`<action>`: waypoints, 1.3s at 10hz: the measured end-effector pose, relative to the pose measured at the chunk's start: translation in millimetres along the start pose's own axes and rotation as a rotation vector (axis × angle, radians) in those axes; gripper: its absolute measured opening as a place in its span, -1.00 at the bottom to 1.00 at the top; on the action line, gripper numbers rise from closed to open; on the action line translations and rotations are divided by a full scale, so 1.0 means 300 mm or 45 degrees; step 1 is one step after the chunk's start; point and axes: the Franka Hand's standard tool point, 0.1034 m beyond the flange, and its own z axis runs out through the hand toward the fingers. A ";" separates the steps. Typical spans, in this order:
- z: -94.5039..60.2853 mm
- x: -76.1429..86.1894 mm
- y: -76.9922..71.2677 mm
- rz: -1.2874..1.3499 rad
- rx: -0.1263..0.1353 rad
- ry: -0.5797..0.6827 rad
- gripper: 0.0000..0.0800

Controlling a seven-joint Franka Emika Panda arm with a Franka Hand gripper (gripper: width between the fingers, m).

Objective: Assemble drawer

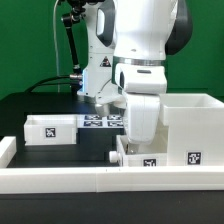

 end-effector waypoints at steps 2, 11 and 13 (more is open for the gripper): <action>-0.039 -0.007 0.012 0.004 0.012 -0.008 0.49; -0.060 -0.163 0.065 -0.080 0.054 0.020 0.62; -0.033 -0.198 0.107 -0.072 0.068 0.080 0.62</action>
Offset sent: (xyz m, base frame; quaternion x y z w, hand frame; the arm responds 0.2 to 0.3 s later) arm 0.0101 -0.0178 0.0319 0.0235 -0.0209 -0.0228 0.9992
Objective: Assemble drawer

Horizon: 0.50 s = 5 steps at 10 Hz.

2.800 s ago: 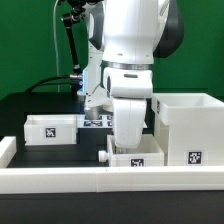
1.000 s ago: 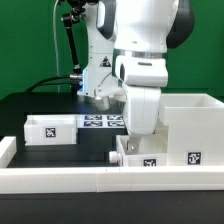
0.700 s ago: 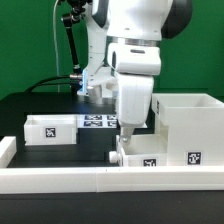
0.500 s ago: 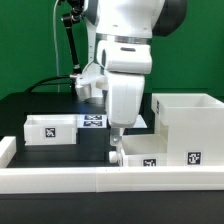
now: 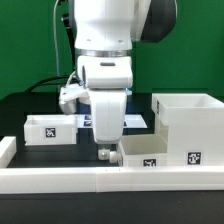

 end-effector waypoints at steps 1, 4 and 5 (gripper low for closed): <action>0.005 -0.022 0.004 -0.028 0.005 0.037 0.62; 0.028 -0.035 -0.014 0.023 0.023 0.151 0.62; 0.036 0.011 -0.018 0.028 0.024 0.161 0.62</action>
Offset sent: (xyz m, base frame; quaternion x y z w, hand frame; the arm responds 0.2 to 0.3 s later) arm -0.0149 0.0382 -0.0031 0.0059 0.1535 0.0304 0.9877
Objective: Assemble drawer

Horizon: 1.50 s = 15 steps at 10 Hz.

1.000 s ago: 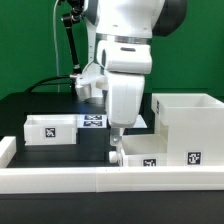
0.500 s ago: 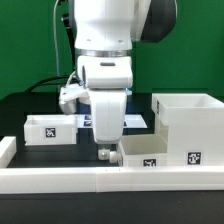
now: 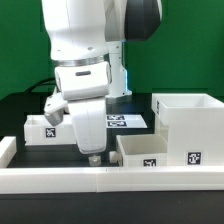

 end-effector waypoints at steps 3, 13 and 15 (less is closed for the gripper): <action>0.020 0.108 0.010 -0.018 0.001 0.011 0.62; 0.047 0.233 0.014 0.020 0.019 0.035 0.62; 0.042 0.260 0.018 0.007 0.015 0.043 0.62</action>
Offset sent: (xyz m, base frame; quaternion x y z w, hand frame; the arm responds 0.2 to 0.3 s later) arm 0.0140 0.0316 0.0003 0.0213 0.0049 -0.0004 0.9998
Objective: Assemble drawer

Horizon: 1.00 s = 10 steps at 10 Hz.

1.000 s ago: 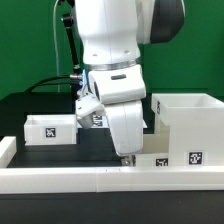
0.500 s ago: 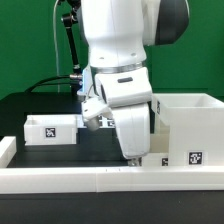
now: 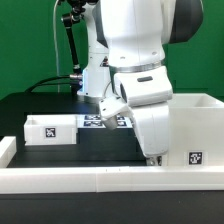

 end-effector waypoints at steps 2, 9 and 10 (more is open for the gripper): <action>-0.001 -0.006 -0.001 0.004 0.002 0.001 0.62; -0.116 -0.335 -0.127 0.115 -0.112 -0.061 0.62; -0.127 -0.355 -0.181 0.140 -0.107 -0.066 0.62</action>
Offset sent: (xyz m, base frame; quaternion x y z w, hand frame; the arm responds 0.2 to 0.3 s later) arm -0.0035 -0.0354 -0.0082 0.0482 -0.0005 -0.0063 0.9988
